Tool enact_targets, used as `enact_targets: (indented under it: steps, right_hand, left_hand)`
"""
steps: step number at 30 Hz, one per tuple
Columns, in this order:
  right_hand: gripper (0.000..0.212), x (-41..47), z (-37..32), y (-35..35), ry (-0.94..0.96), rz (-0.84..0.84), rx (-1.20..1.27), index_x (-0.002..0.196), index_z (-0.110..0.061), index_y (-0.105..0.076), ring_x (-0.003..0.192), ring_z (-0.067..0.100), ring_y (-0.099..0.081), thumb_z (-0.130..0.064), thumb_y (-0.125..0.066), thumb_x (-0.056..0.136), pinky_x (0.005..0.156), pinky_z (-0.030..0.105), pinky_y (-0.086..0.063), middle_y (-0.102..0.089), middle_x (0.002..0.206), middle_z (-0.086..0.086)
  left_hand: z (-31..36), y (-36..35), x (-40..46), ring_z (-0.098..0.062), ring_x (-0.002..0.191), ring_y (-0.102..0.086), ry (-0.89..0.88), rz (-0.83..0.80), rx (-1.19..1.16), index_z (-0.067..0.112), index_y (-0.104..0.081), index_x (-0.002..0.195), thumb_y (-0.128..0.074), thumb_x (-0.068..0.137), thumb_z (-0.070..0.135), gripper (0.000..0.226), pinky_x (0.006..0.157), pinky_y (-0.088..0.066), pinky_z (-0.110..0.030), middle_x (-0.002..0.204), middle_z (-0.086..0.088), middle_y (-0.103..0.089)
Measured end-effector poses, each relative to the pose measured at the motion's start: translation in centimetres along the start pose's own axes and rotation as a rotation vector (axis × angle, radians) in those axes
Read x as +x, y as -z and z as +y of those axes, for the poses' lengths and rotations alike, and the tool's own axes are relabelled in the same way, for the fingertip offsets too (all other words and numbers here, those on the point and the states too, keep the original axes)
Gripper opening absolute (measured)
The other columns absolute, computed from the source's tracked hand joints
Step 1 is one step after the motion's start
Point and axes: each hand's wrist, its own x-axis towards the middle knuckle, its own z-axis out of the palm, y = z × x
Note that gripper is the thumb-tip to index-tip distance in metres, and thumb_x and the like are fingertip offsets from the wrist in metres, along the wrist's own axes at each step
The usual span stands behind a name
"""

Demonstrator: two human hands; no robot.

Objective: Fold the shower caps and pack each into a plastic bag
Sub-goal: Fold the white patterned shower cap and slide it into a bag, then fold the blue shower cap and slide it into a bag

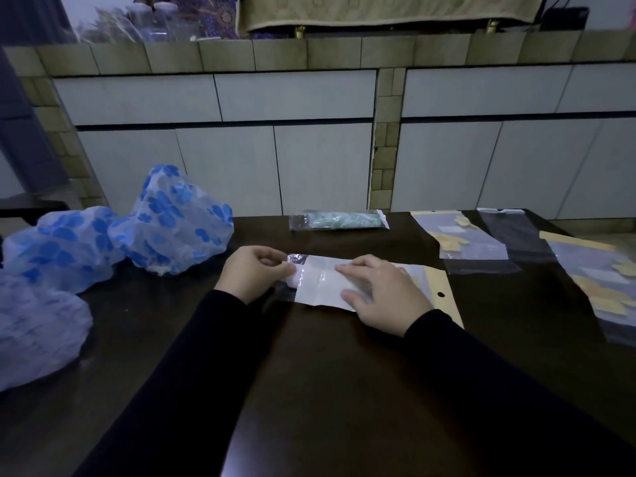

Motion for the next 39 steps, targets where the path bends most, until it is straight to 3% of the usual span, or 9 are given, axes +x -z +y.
enact_targets:
  steps: [5,11,14,15,17,19,22,30,39]
  right_hand:
    - [0.046,0.2,0.0,-0.3,-0.007,0.016,0.007,0.139,-0.04,-0.044,0.125,0.01,-0.039,-0.042,-0.053,0.094,0.108,0.032,-0.025,-0.042,0.137,-0.014]
    - [0.044,0.5,-0.4,-0.5,0.032,0.01,-0.075,0.139,-0.039,-0.044,0.127,0.011,-0.037,-0.041,-0.05,0.095,0.108,0.035,-0.023,-0.043,0.136,-0.013]
    - [0.044,0.7,-0.5,-0.5,0.032,0.029,-0.087,0.139,-0.039,-0.045,0.126,0.012,-0.038,-0.041,-0.049,0.095,0.105,0.034,-0.024,-0.043,0.136,-0.013]
    - [0.044,0.7,-0.5,-0.5,0.031,0.044,-0.106,0.139,-0.039,-0.044,0.126,0.012,-0.038,-0.041,-0.05,0.095,0.105,0.034,-0.025,-0.043,0.136,-0.012]
    - [0.044,1.0,-0.3,-0.5,0.022,0.079,-0.152,0.138,-0.038,-0.045,0.123,0.012,-0.038,-0.041,-0.05,0.095,0.104,0.034,-0.027,-0.042,0.131,-0.01]
    - [0.042,1.5,0.0,-0.6,0.004,0.116,-0.198,0.137,-0.039,-0.047,0.117,0.015,-0.038,-0.041,-0.05,0.095,0.1,0.034,-0.029,-0.042,0.122,-0.007]
    - [0.041,2.8,0.4,-0.8,-0.036,0.117,-0.226,0.137,-0.04,-0.046,0.113,0.017,-0.039,-0.039,-0.047,0.096,0.095,0.036,-0.03,-0.042,0.118,-0.005]
    - [0.05,6.8,-0.7,-1.3,-0.058,0.057,-0.251,0.139,-0.031,-0.044,0.112,0.022,-0.041,-0.017,-0.047,0.091,0.094,0.04,-0.032,-0.042,0.119,0.001]
    - [0.054,8.5,0.2,-1.5,-0.122,0.082,-0.213,0.141,-0.029,-0.041,0.121,0.024,-0.039,-0.014,-0.047,0.089,0.099,0.041,-0.032,-0.042,0.13,0.003]
  left_hand:
    - [0.7,-0.7,-0.4,-0.012,0.078,-0.065,0.057,0.013,-0.017,0.017,-0.069,0.096,-0.07,0.083,0.039,0.026,0.071,-0.053,-0.026,0.083,0.0,-0.07]
    - [2.0,-1.2,-1.7,-0.008,0.092,-0.055,0.018,-0.249,-0.16,0.026,-0.06,0.113,-0.031,0.095,0.06,0.048,0.088,-0.041,-0.032,0.101,0.006,-0.062]
    - [1.3,-1.2,-1.1,-0.013,0.088,-0.057,-0.04,-0.14,-0.173,0.028,-0.059,0.108,-0.03,0.098,0.055,0.041,0.079,-0.044,-0.033,0.092,0.007,-0.064]
    - [0.8,-1.0,-0.6,-0.014,0.091,-0.058,-0.057,-0.046,-0.124,0.029,-0.059,0.107,-0.032,0.099,0.051,0.035,0.08,-0.045,-0.034,0.094,0.006,-0.065]
    - [-0.4,-0.3,0.2,-0.02,0.111,-0.054,-0.04,0.1,0.177,0.033,-0.055,0.12,-0.037,0.098,0.045,0.03,0.095,-0.043,-0.041,0.117,0.004,-0.063]
    - [-1.4,-0.1,0.5,-0.025,0.127,-0.043,0.033,0.11,0.489,0.03,-0.045,0.137,-0.04,0.097,0.041,0.042,0.105,-0.033,-0.045,0.137,-0.001,-0.052]
    - [-2.1,-0.7,0.7,-0.026,0.132,-0.038,0.032,0.082,0.708,0.026,-0.039,0.143,-0.039,0.097,0.043,0.049,0.106,-0.029,-0.046,0.147,-0.001,-0.042]
    - [-2.6,-1.3,0.8,-0.025,0.131,-0.039,-0.002,0.115,0.766,0.029,-0.044,0.138,-0.035,0.097,0.043,0.045,0.106,-0.031,-0.047,0.148,0.0,-0.041]
    - [-2.5,-1.2,0.9,-0.024,0.135,-0.035,0.016,0.116,0.762,0.029,-0.042,0.14,-0.037,0.097,0.045,0.045,0.109,-0.027,-0.047,0.15,0.0,-0.037]
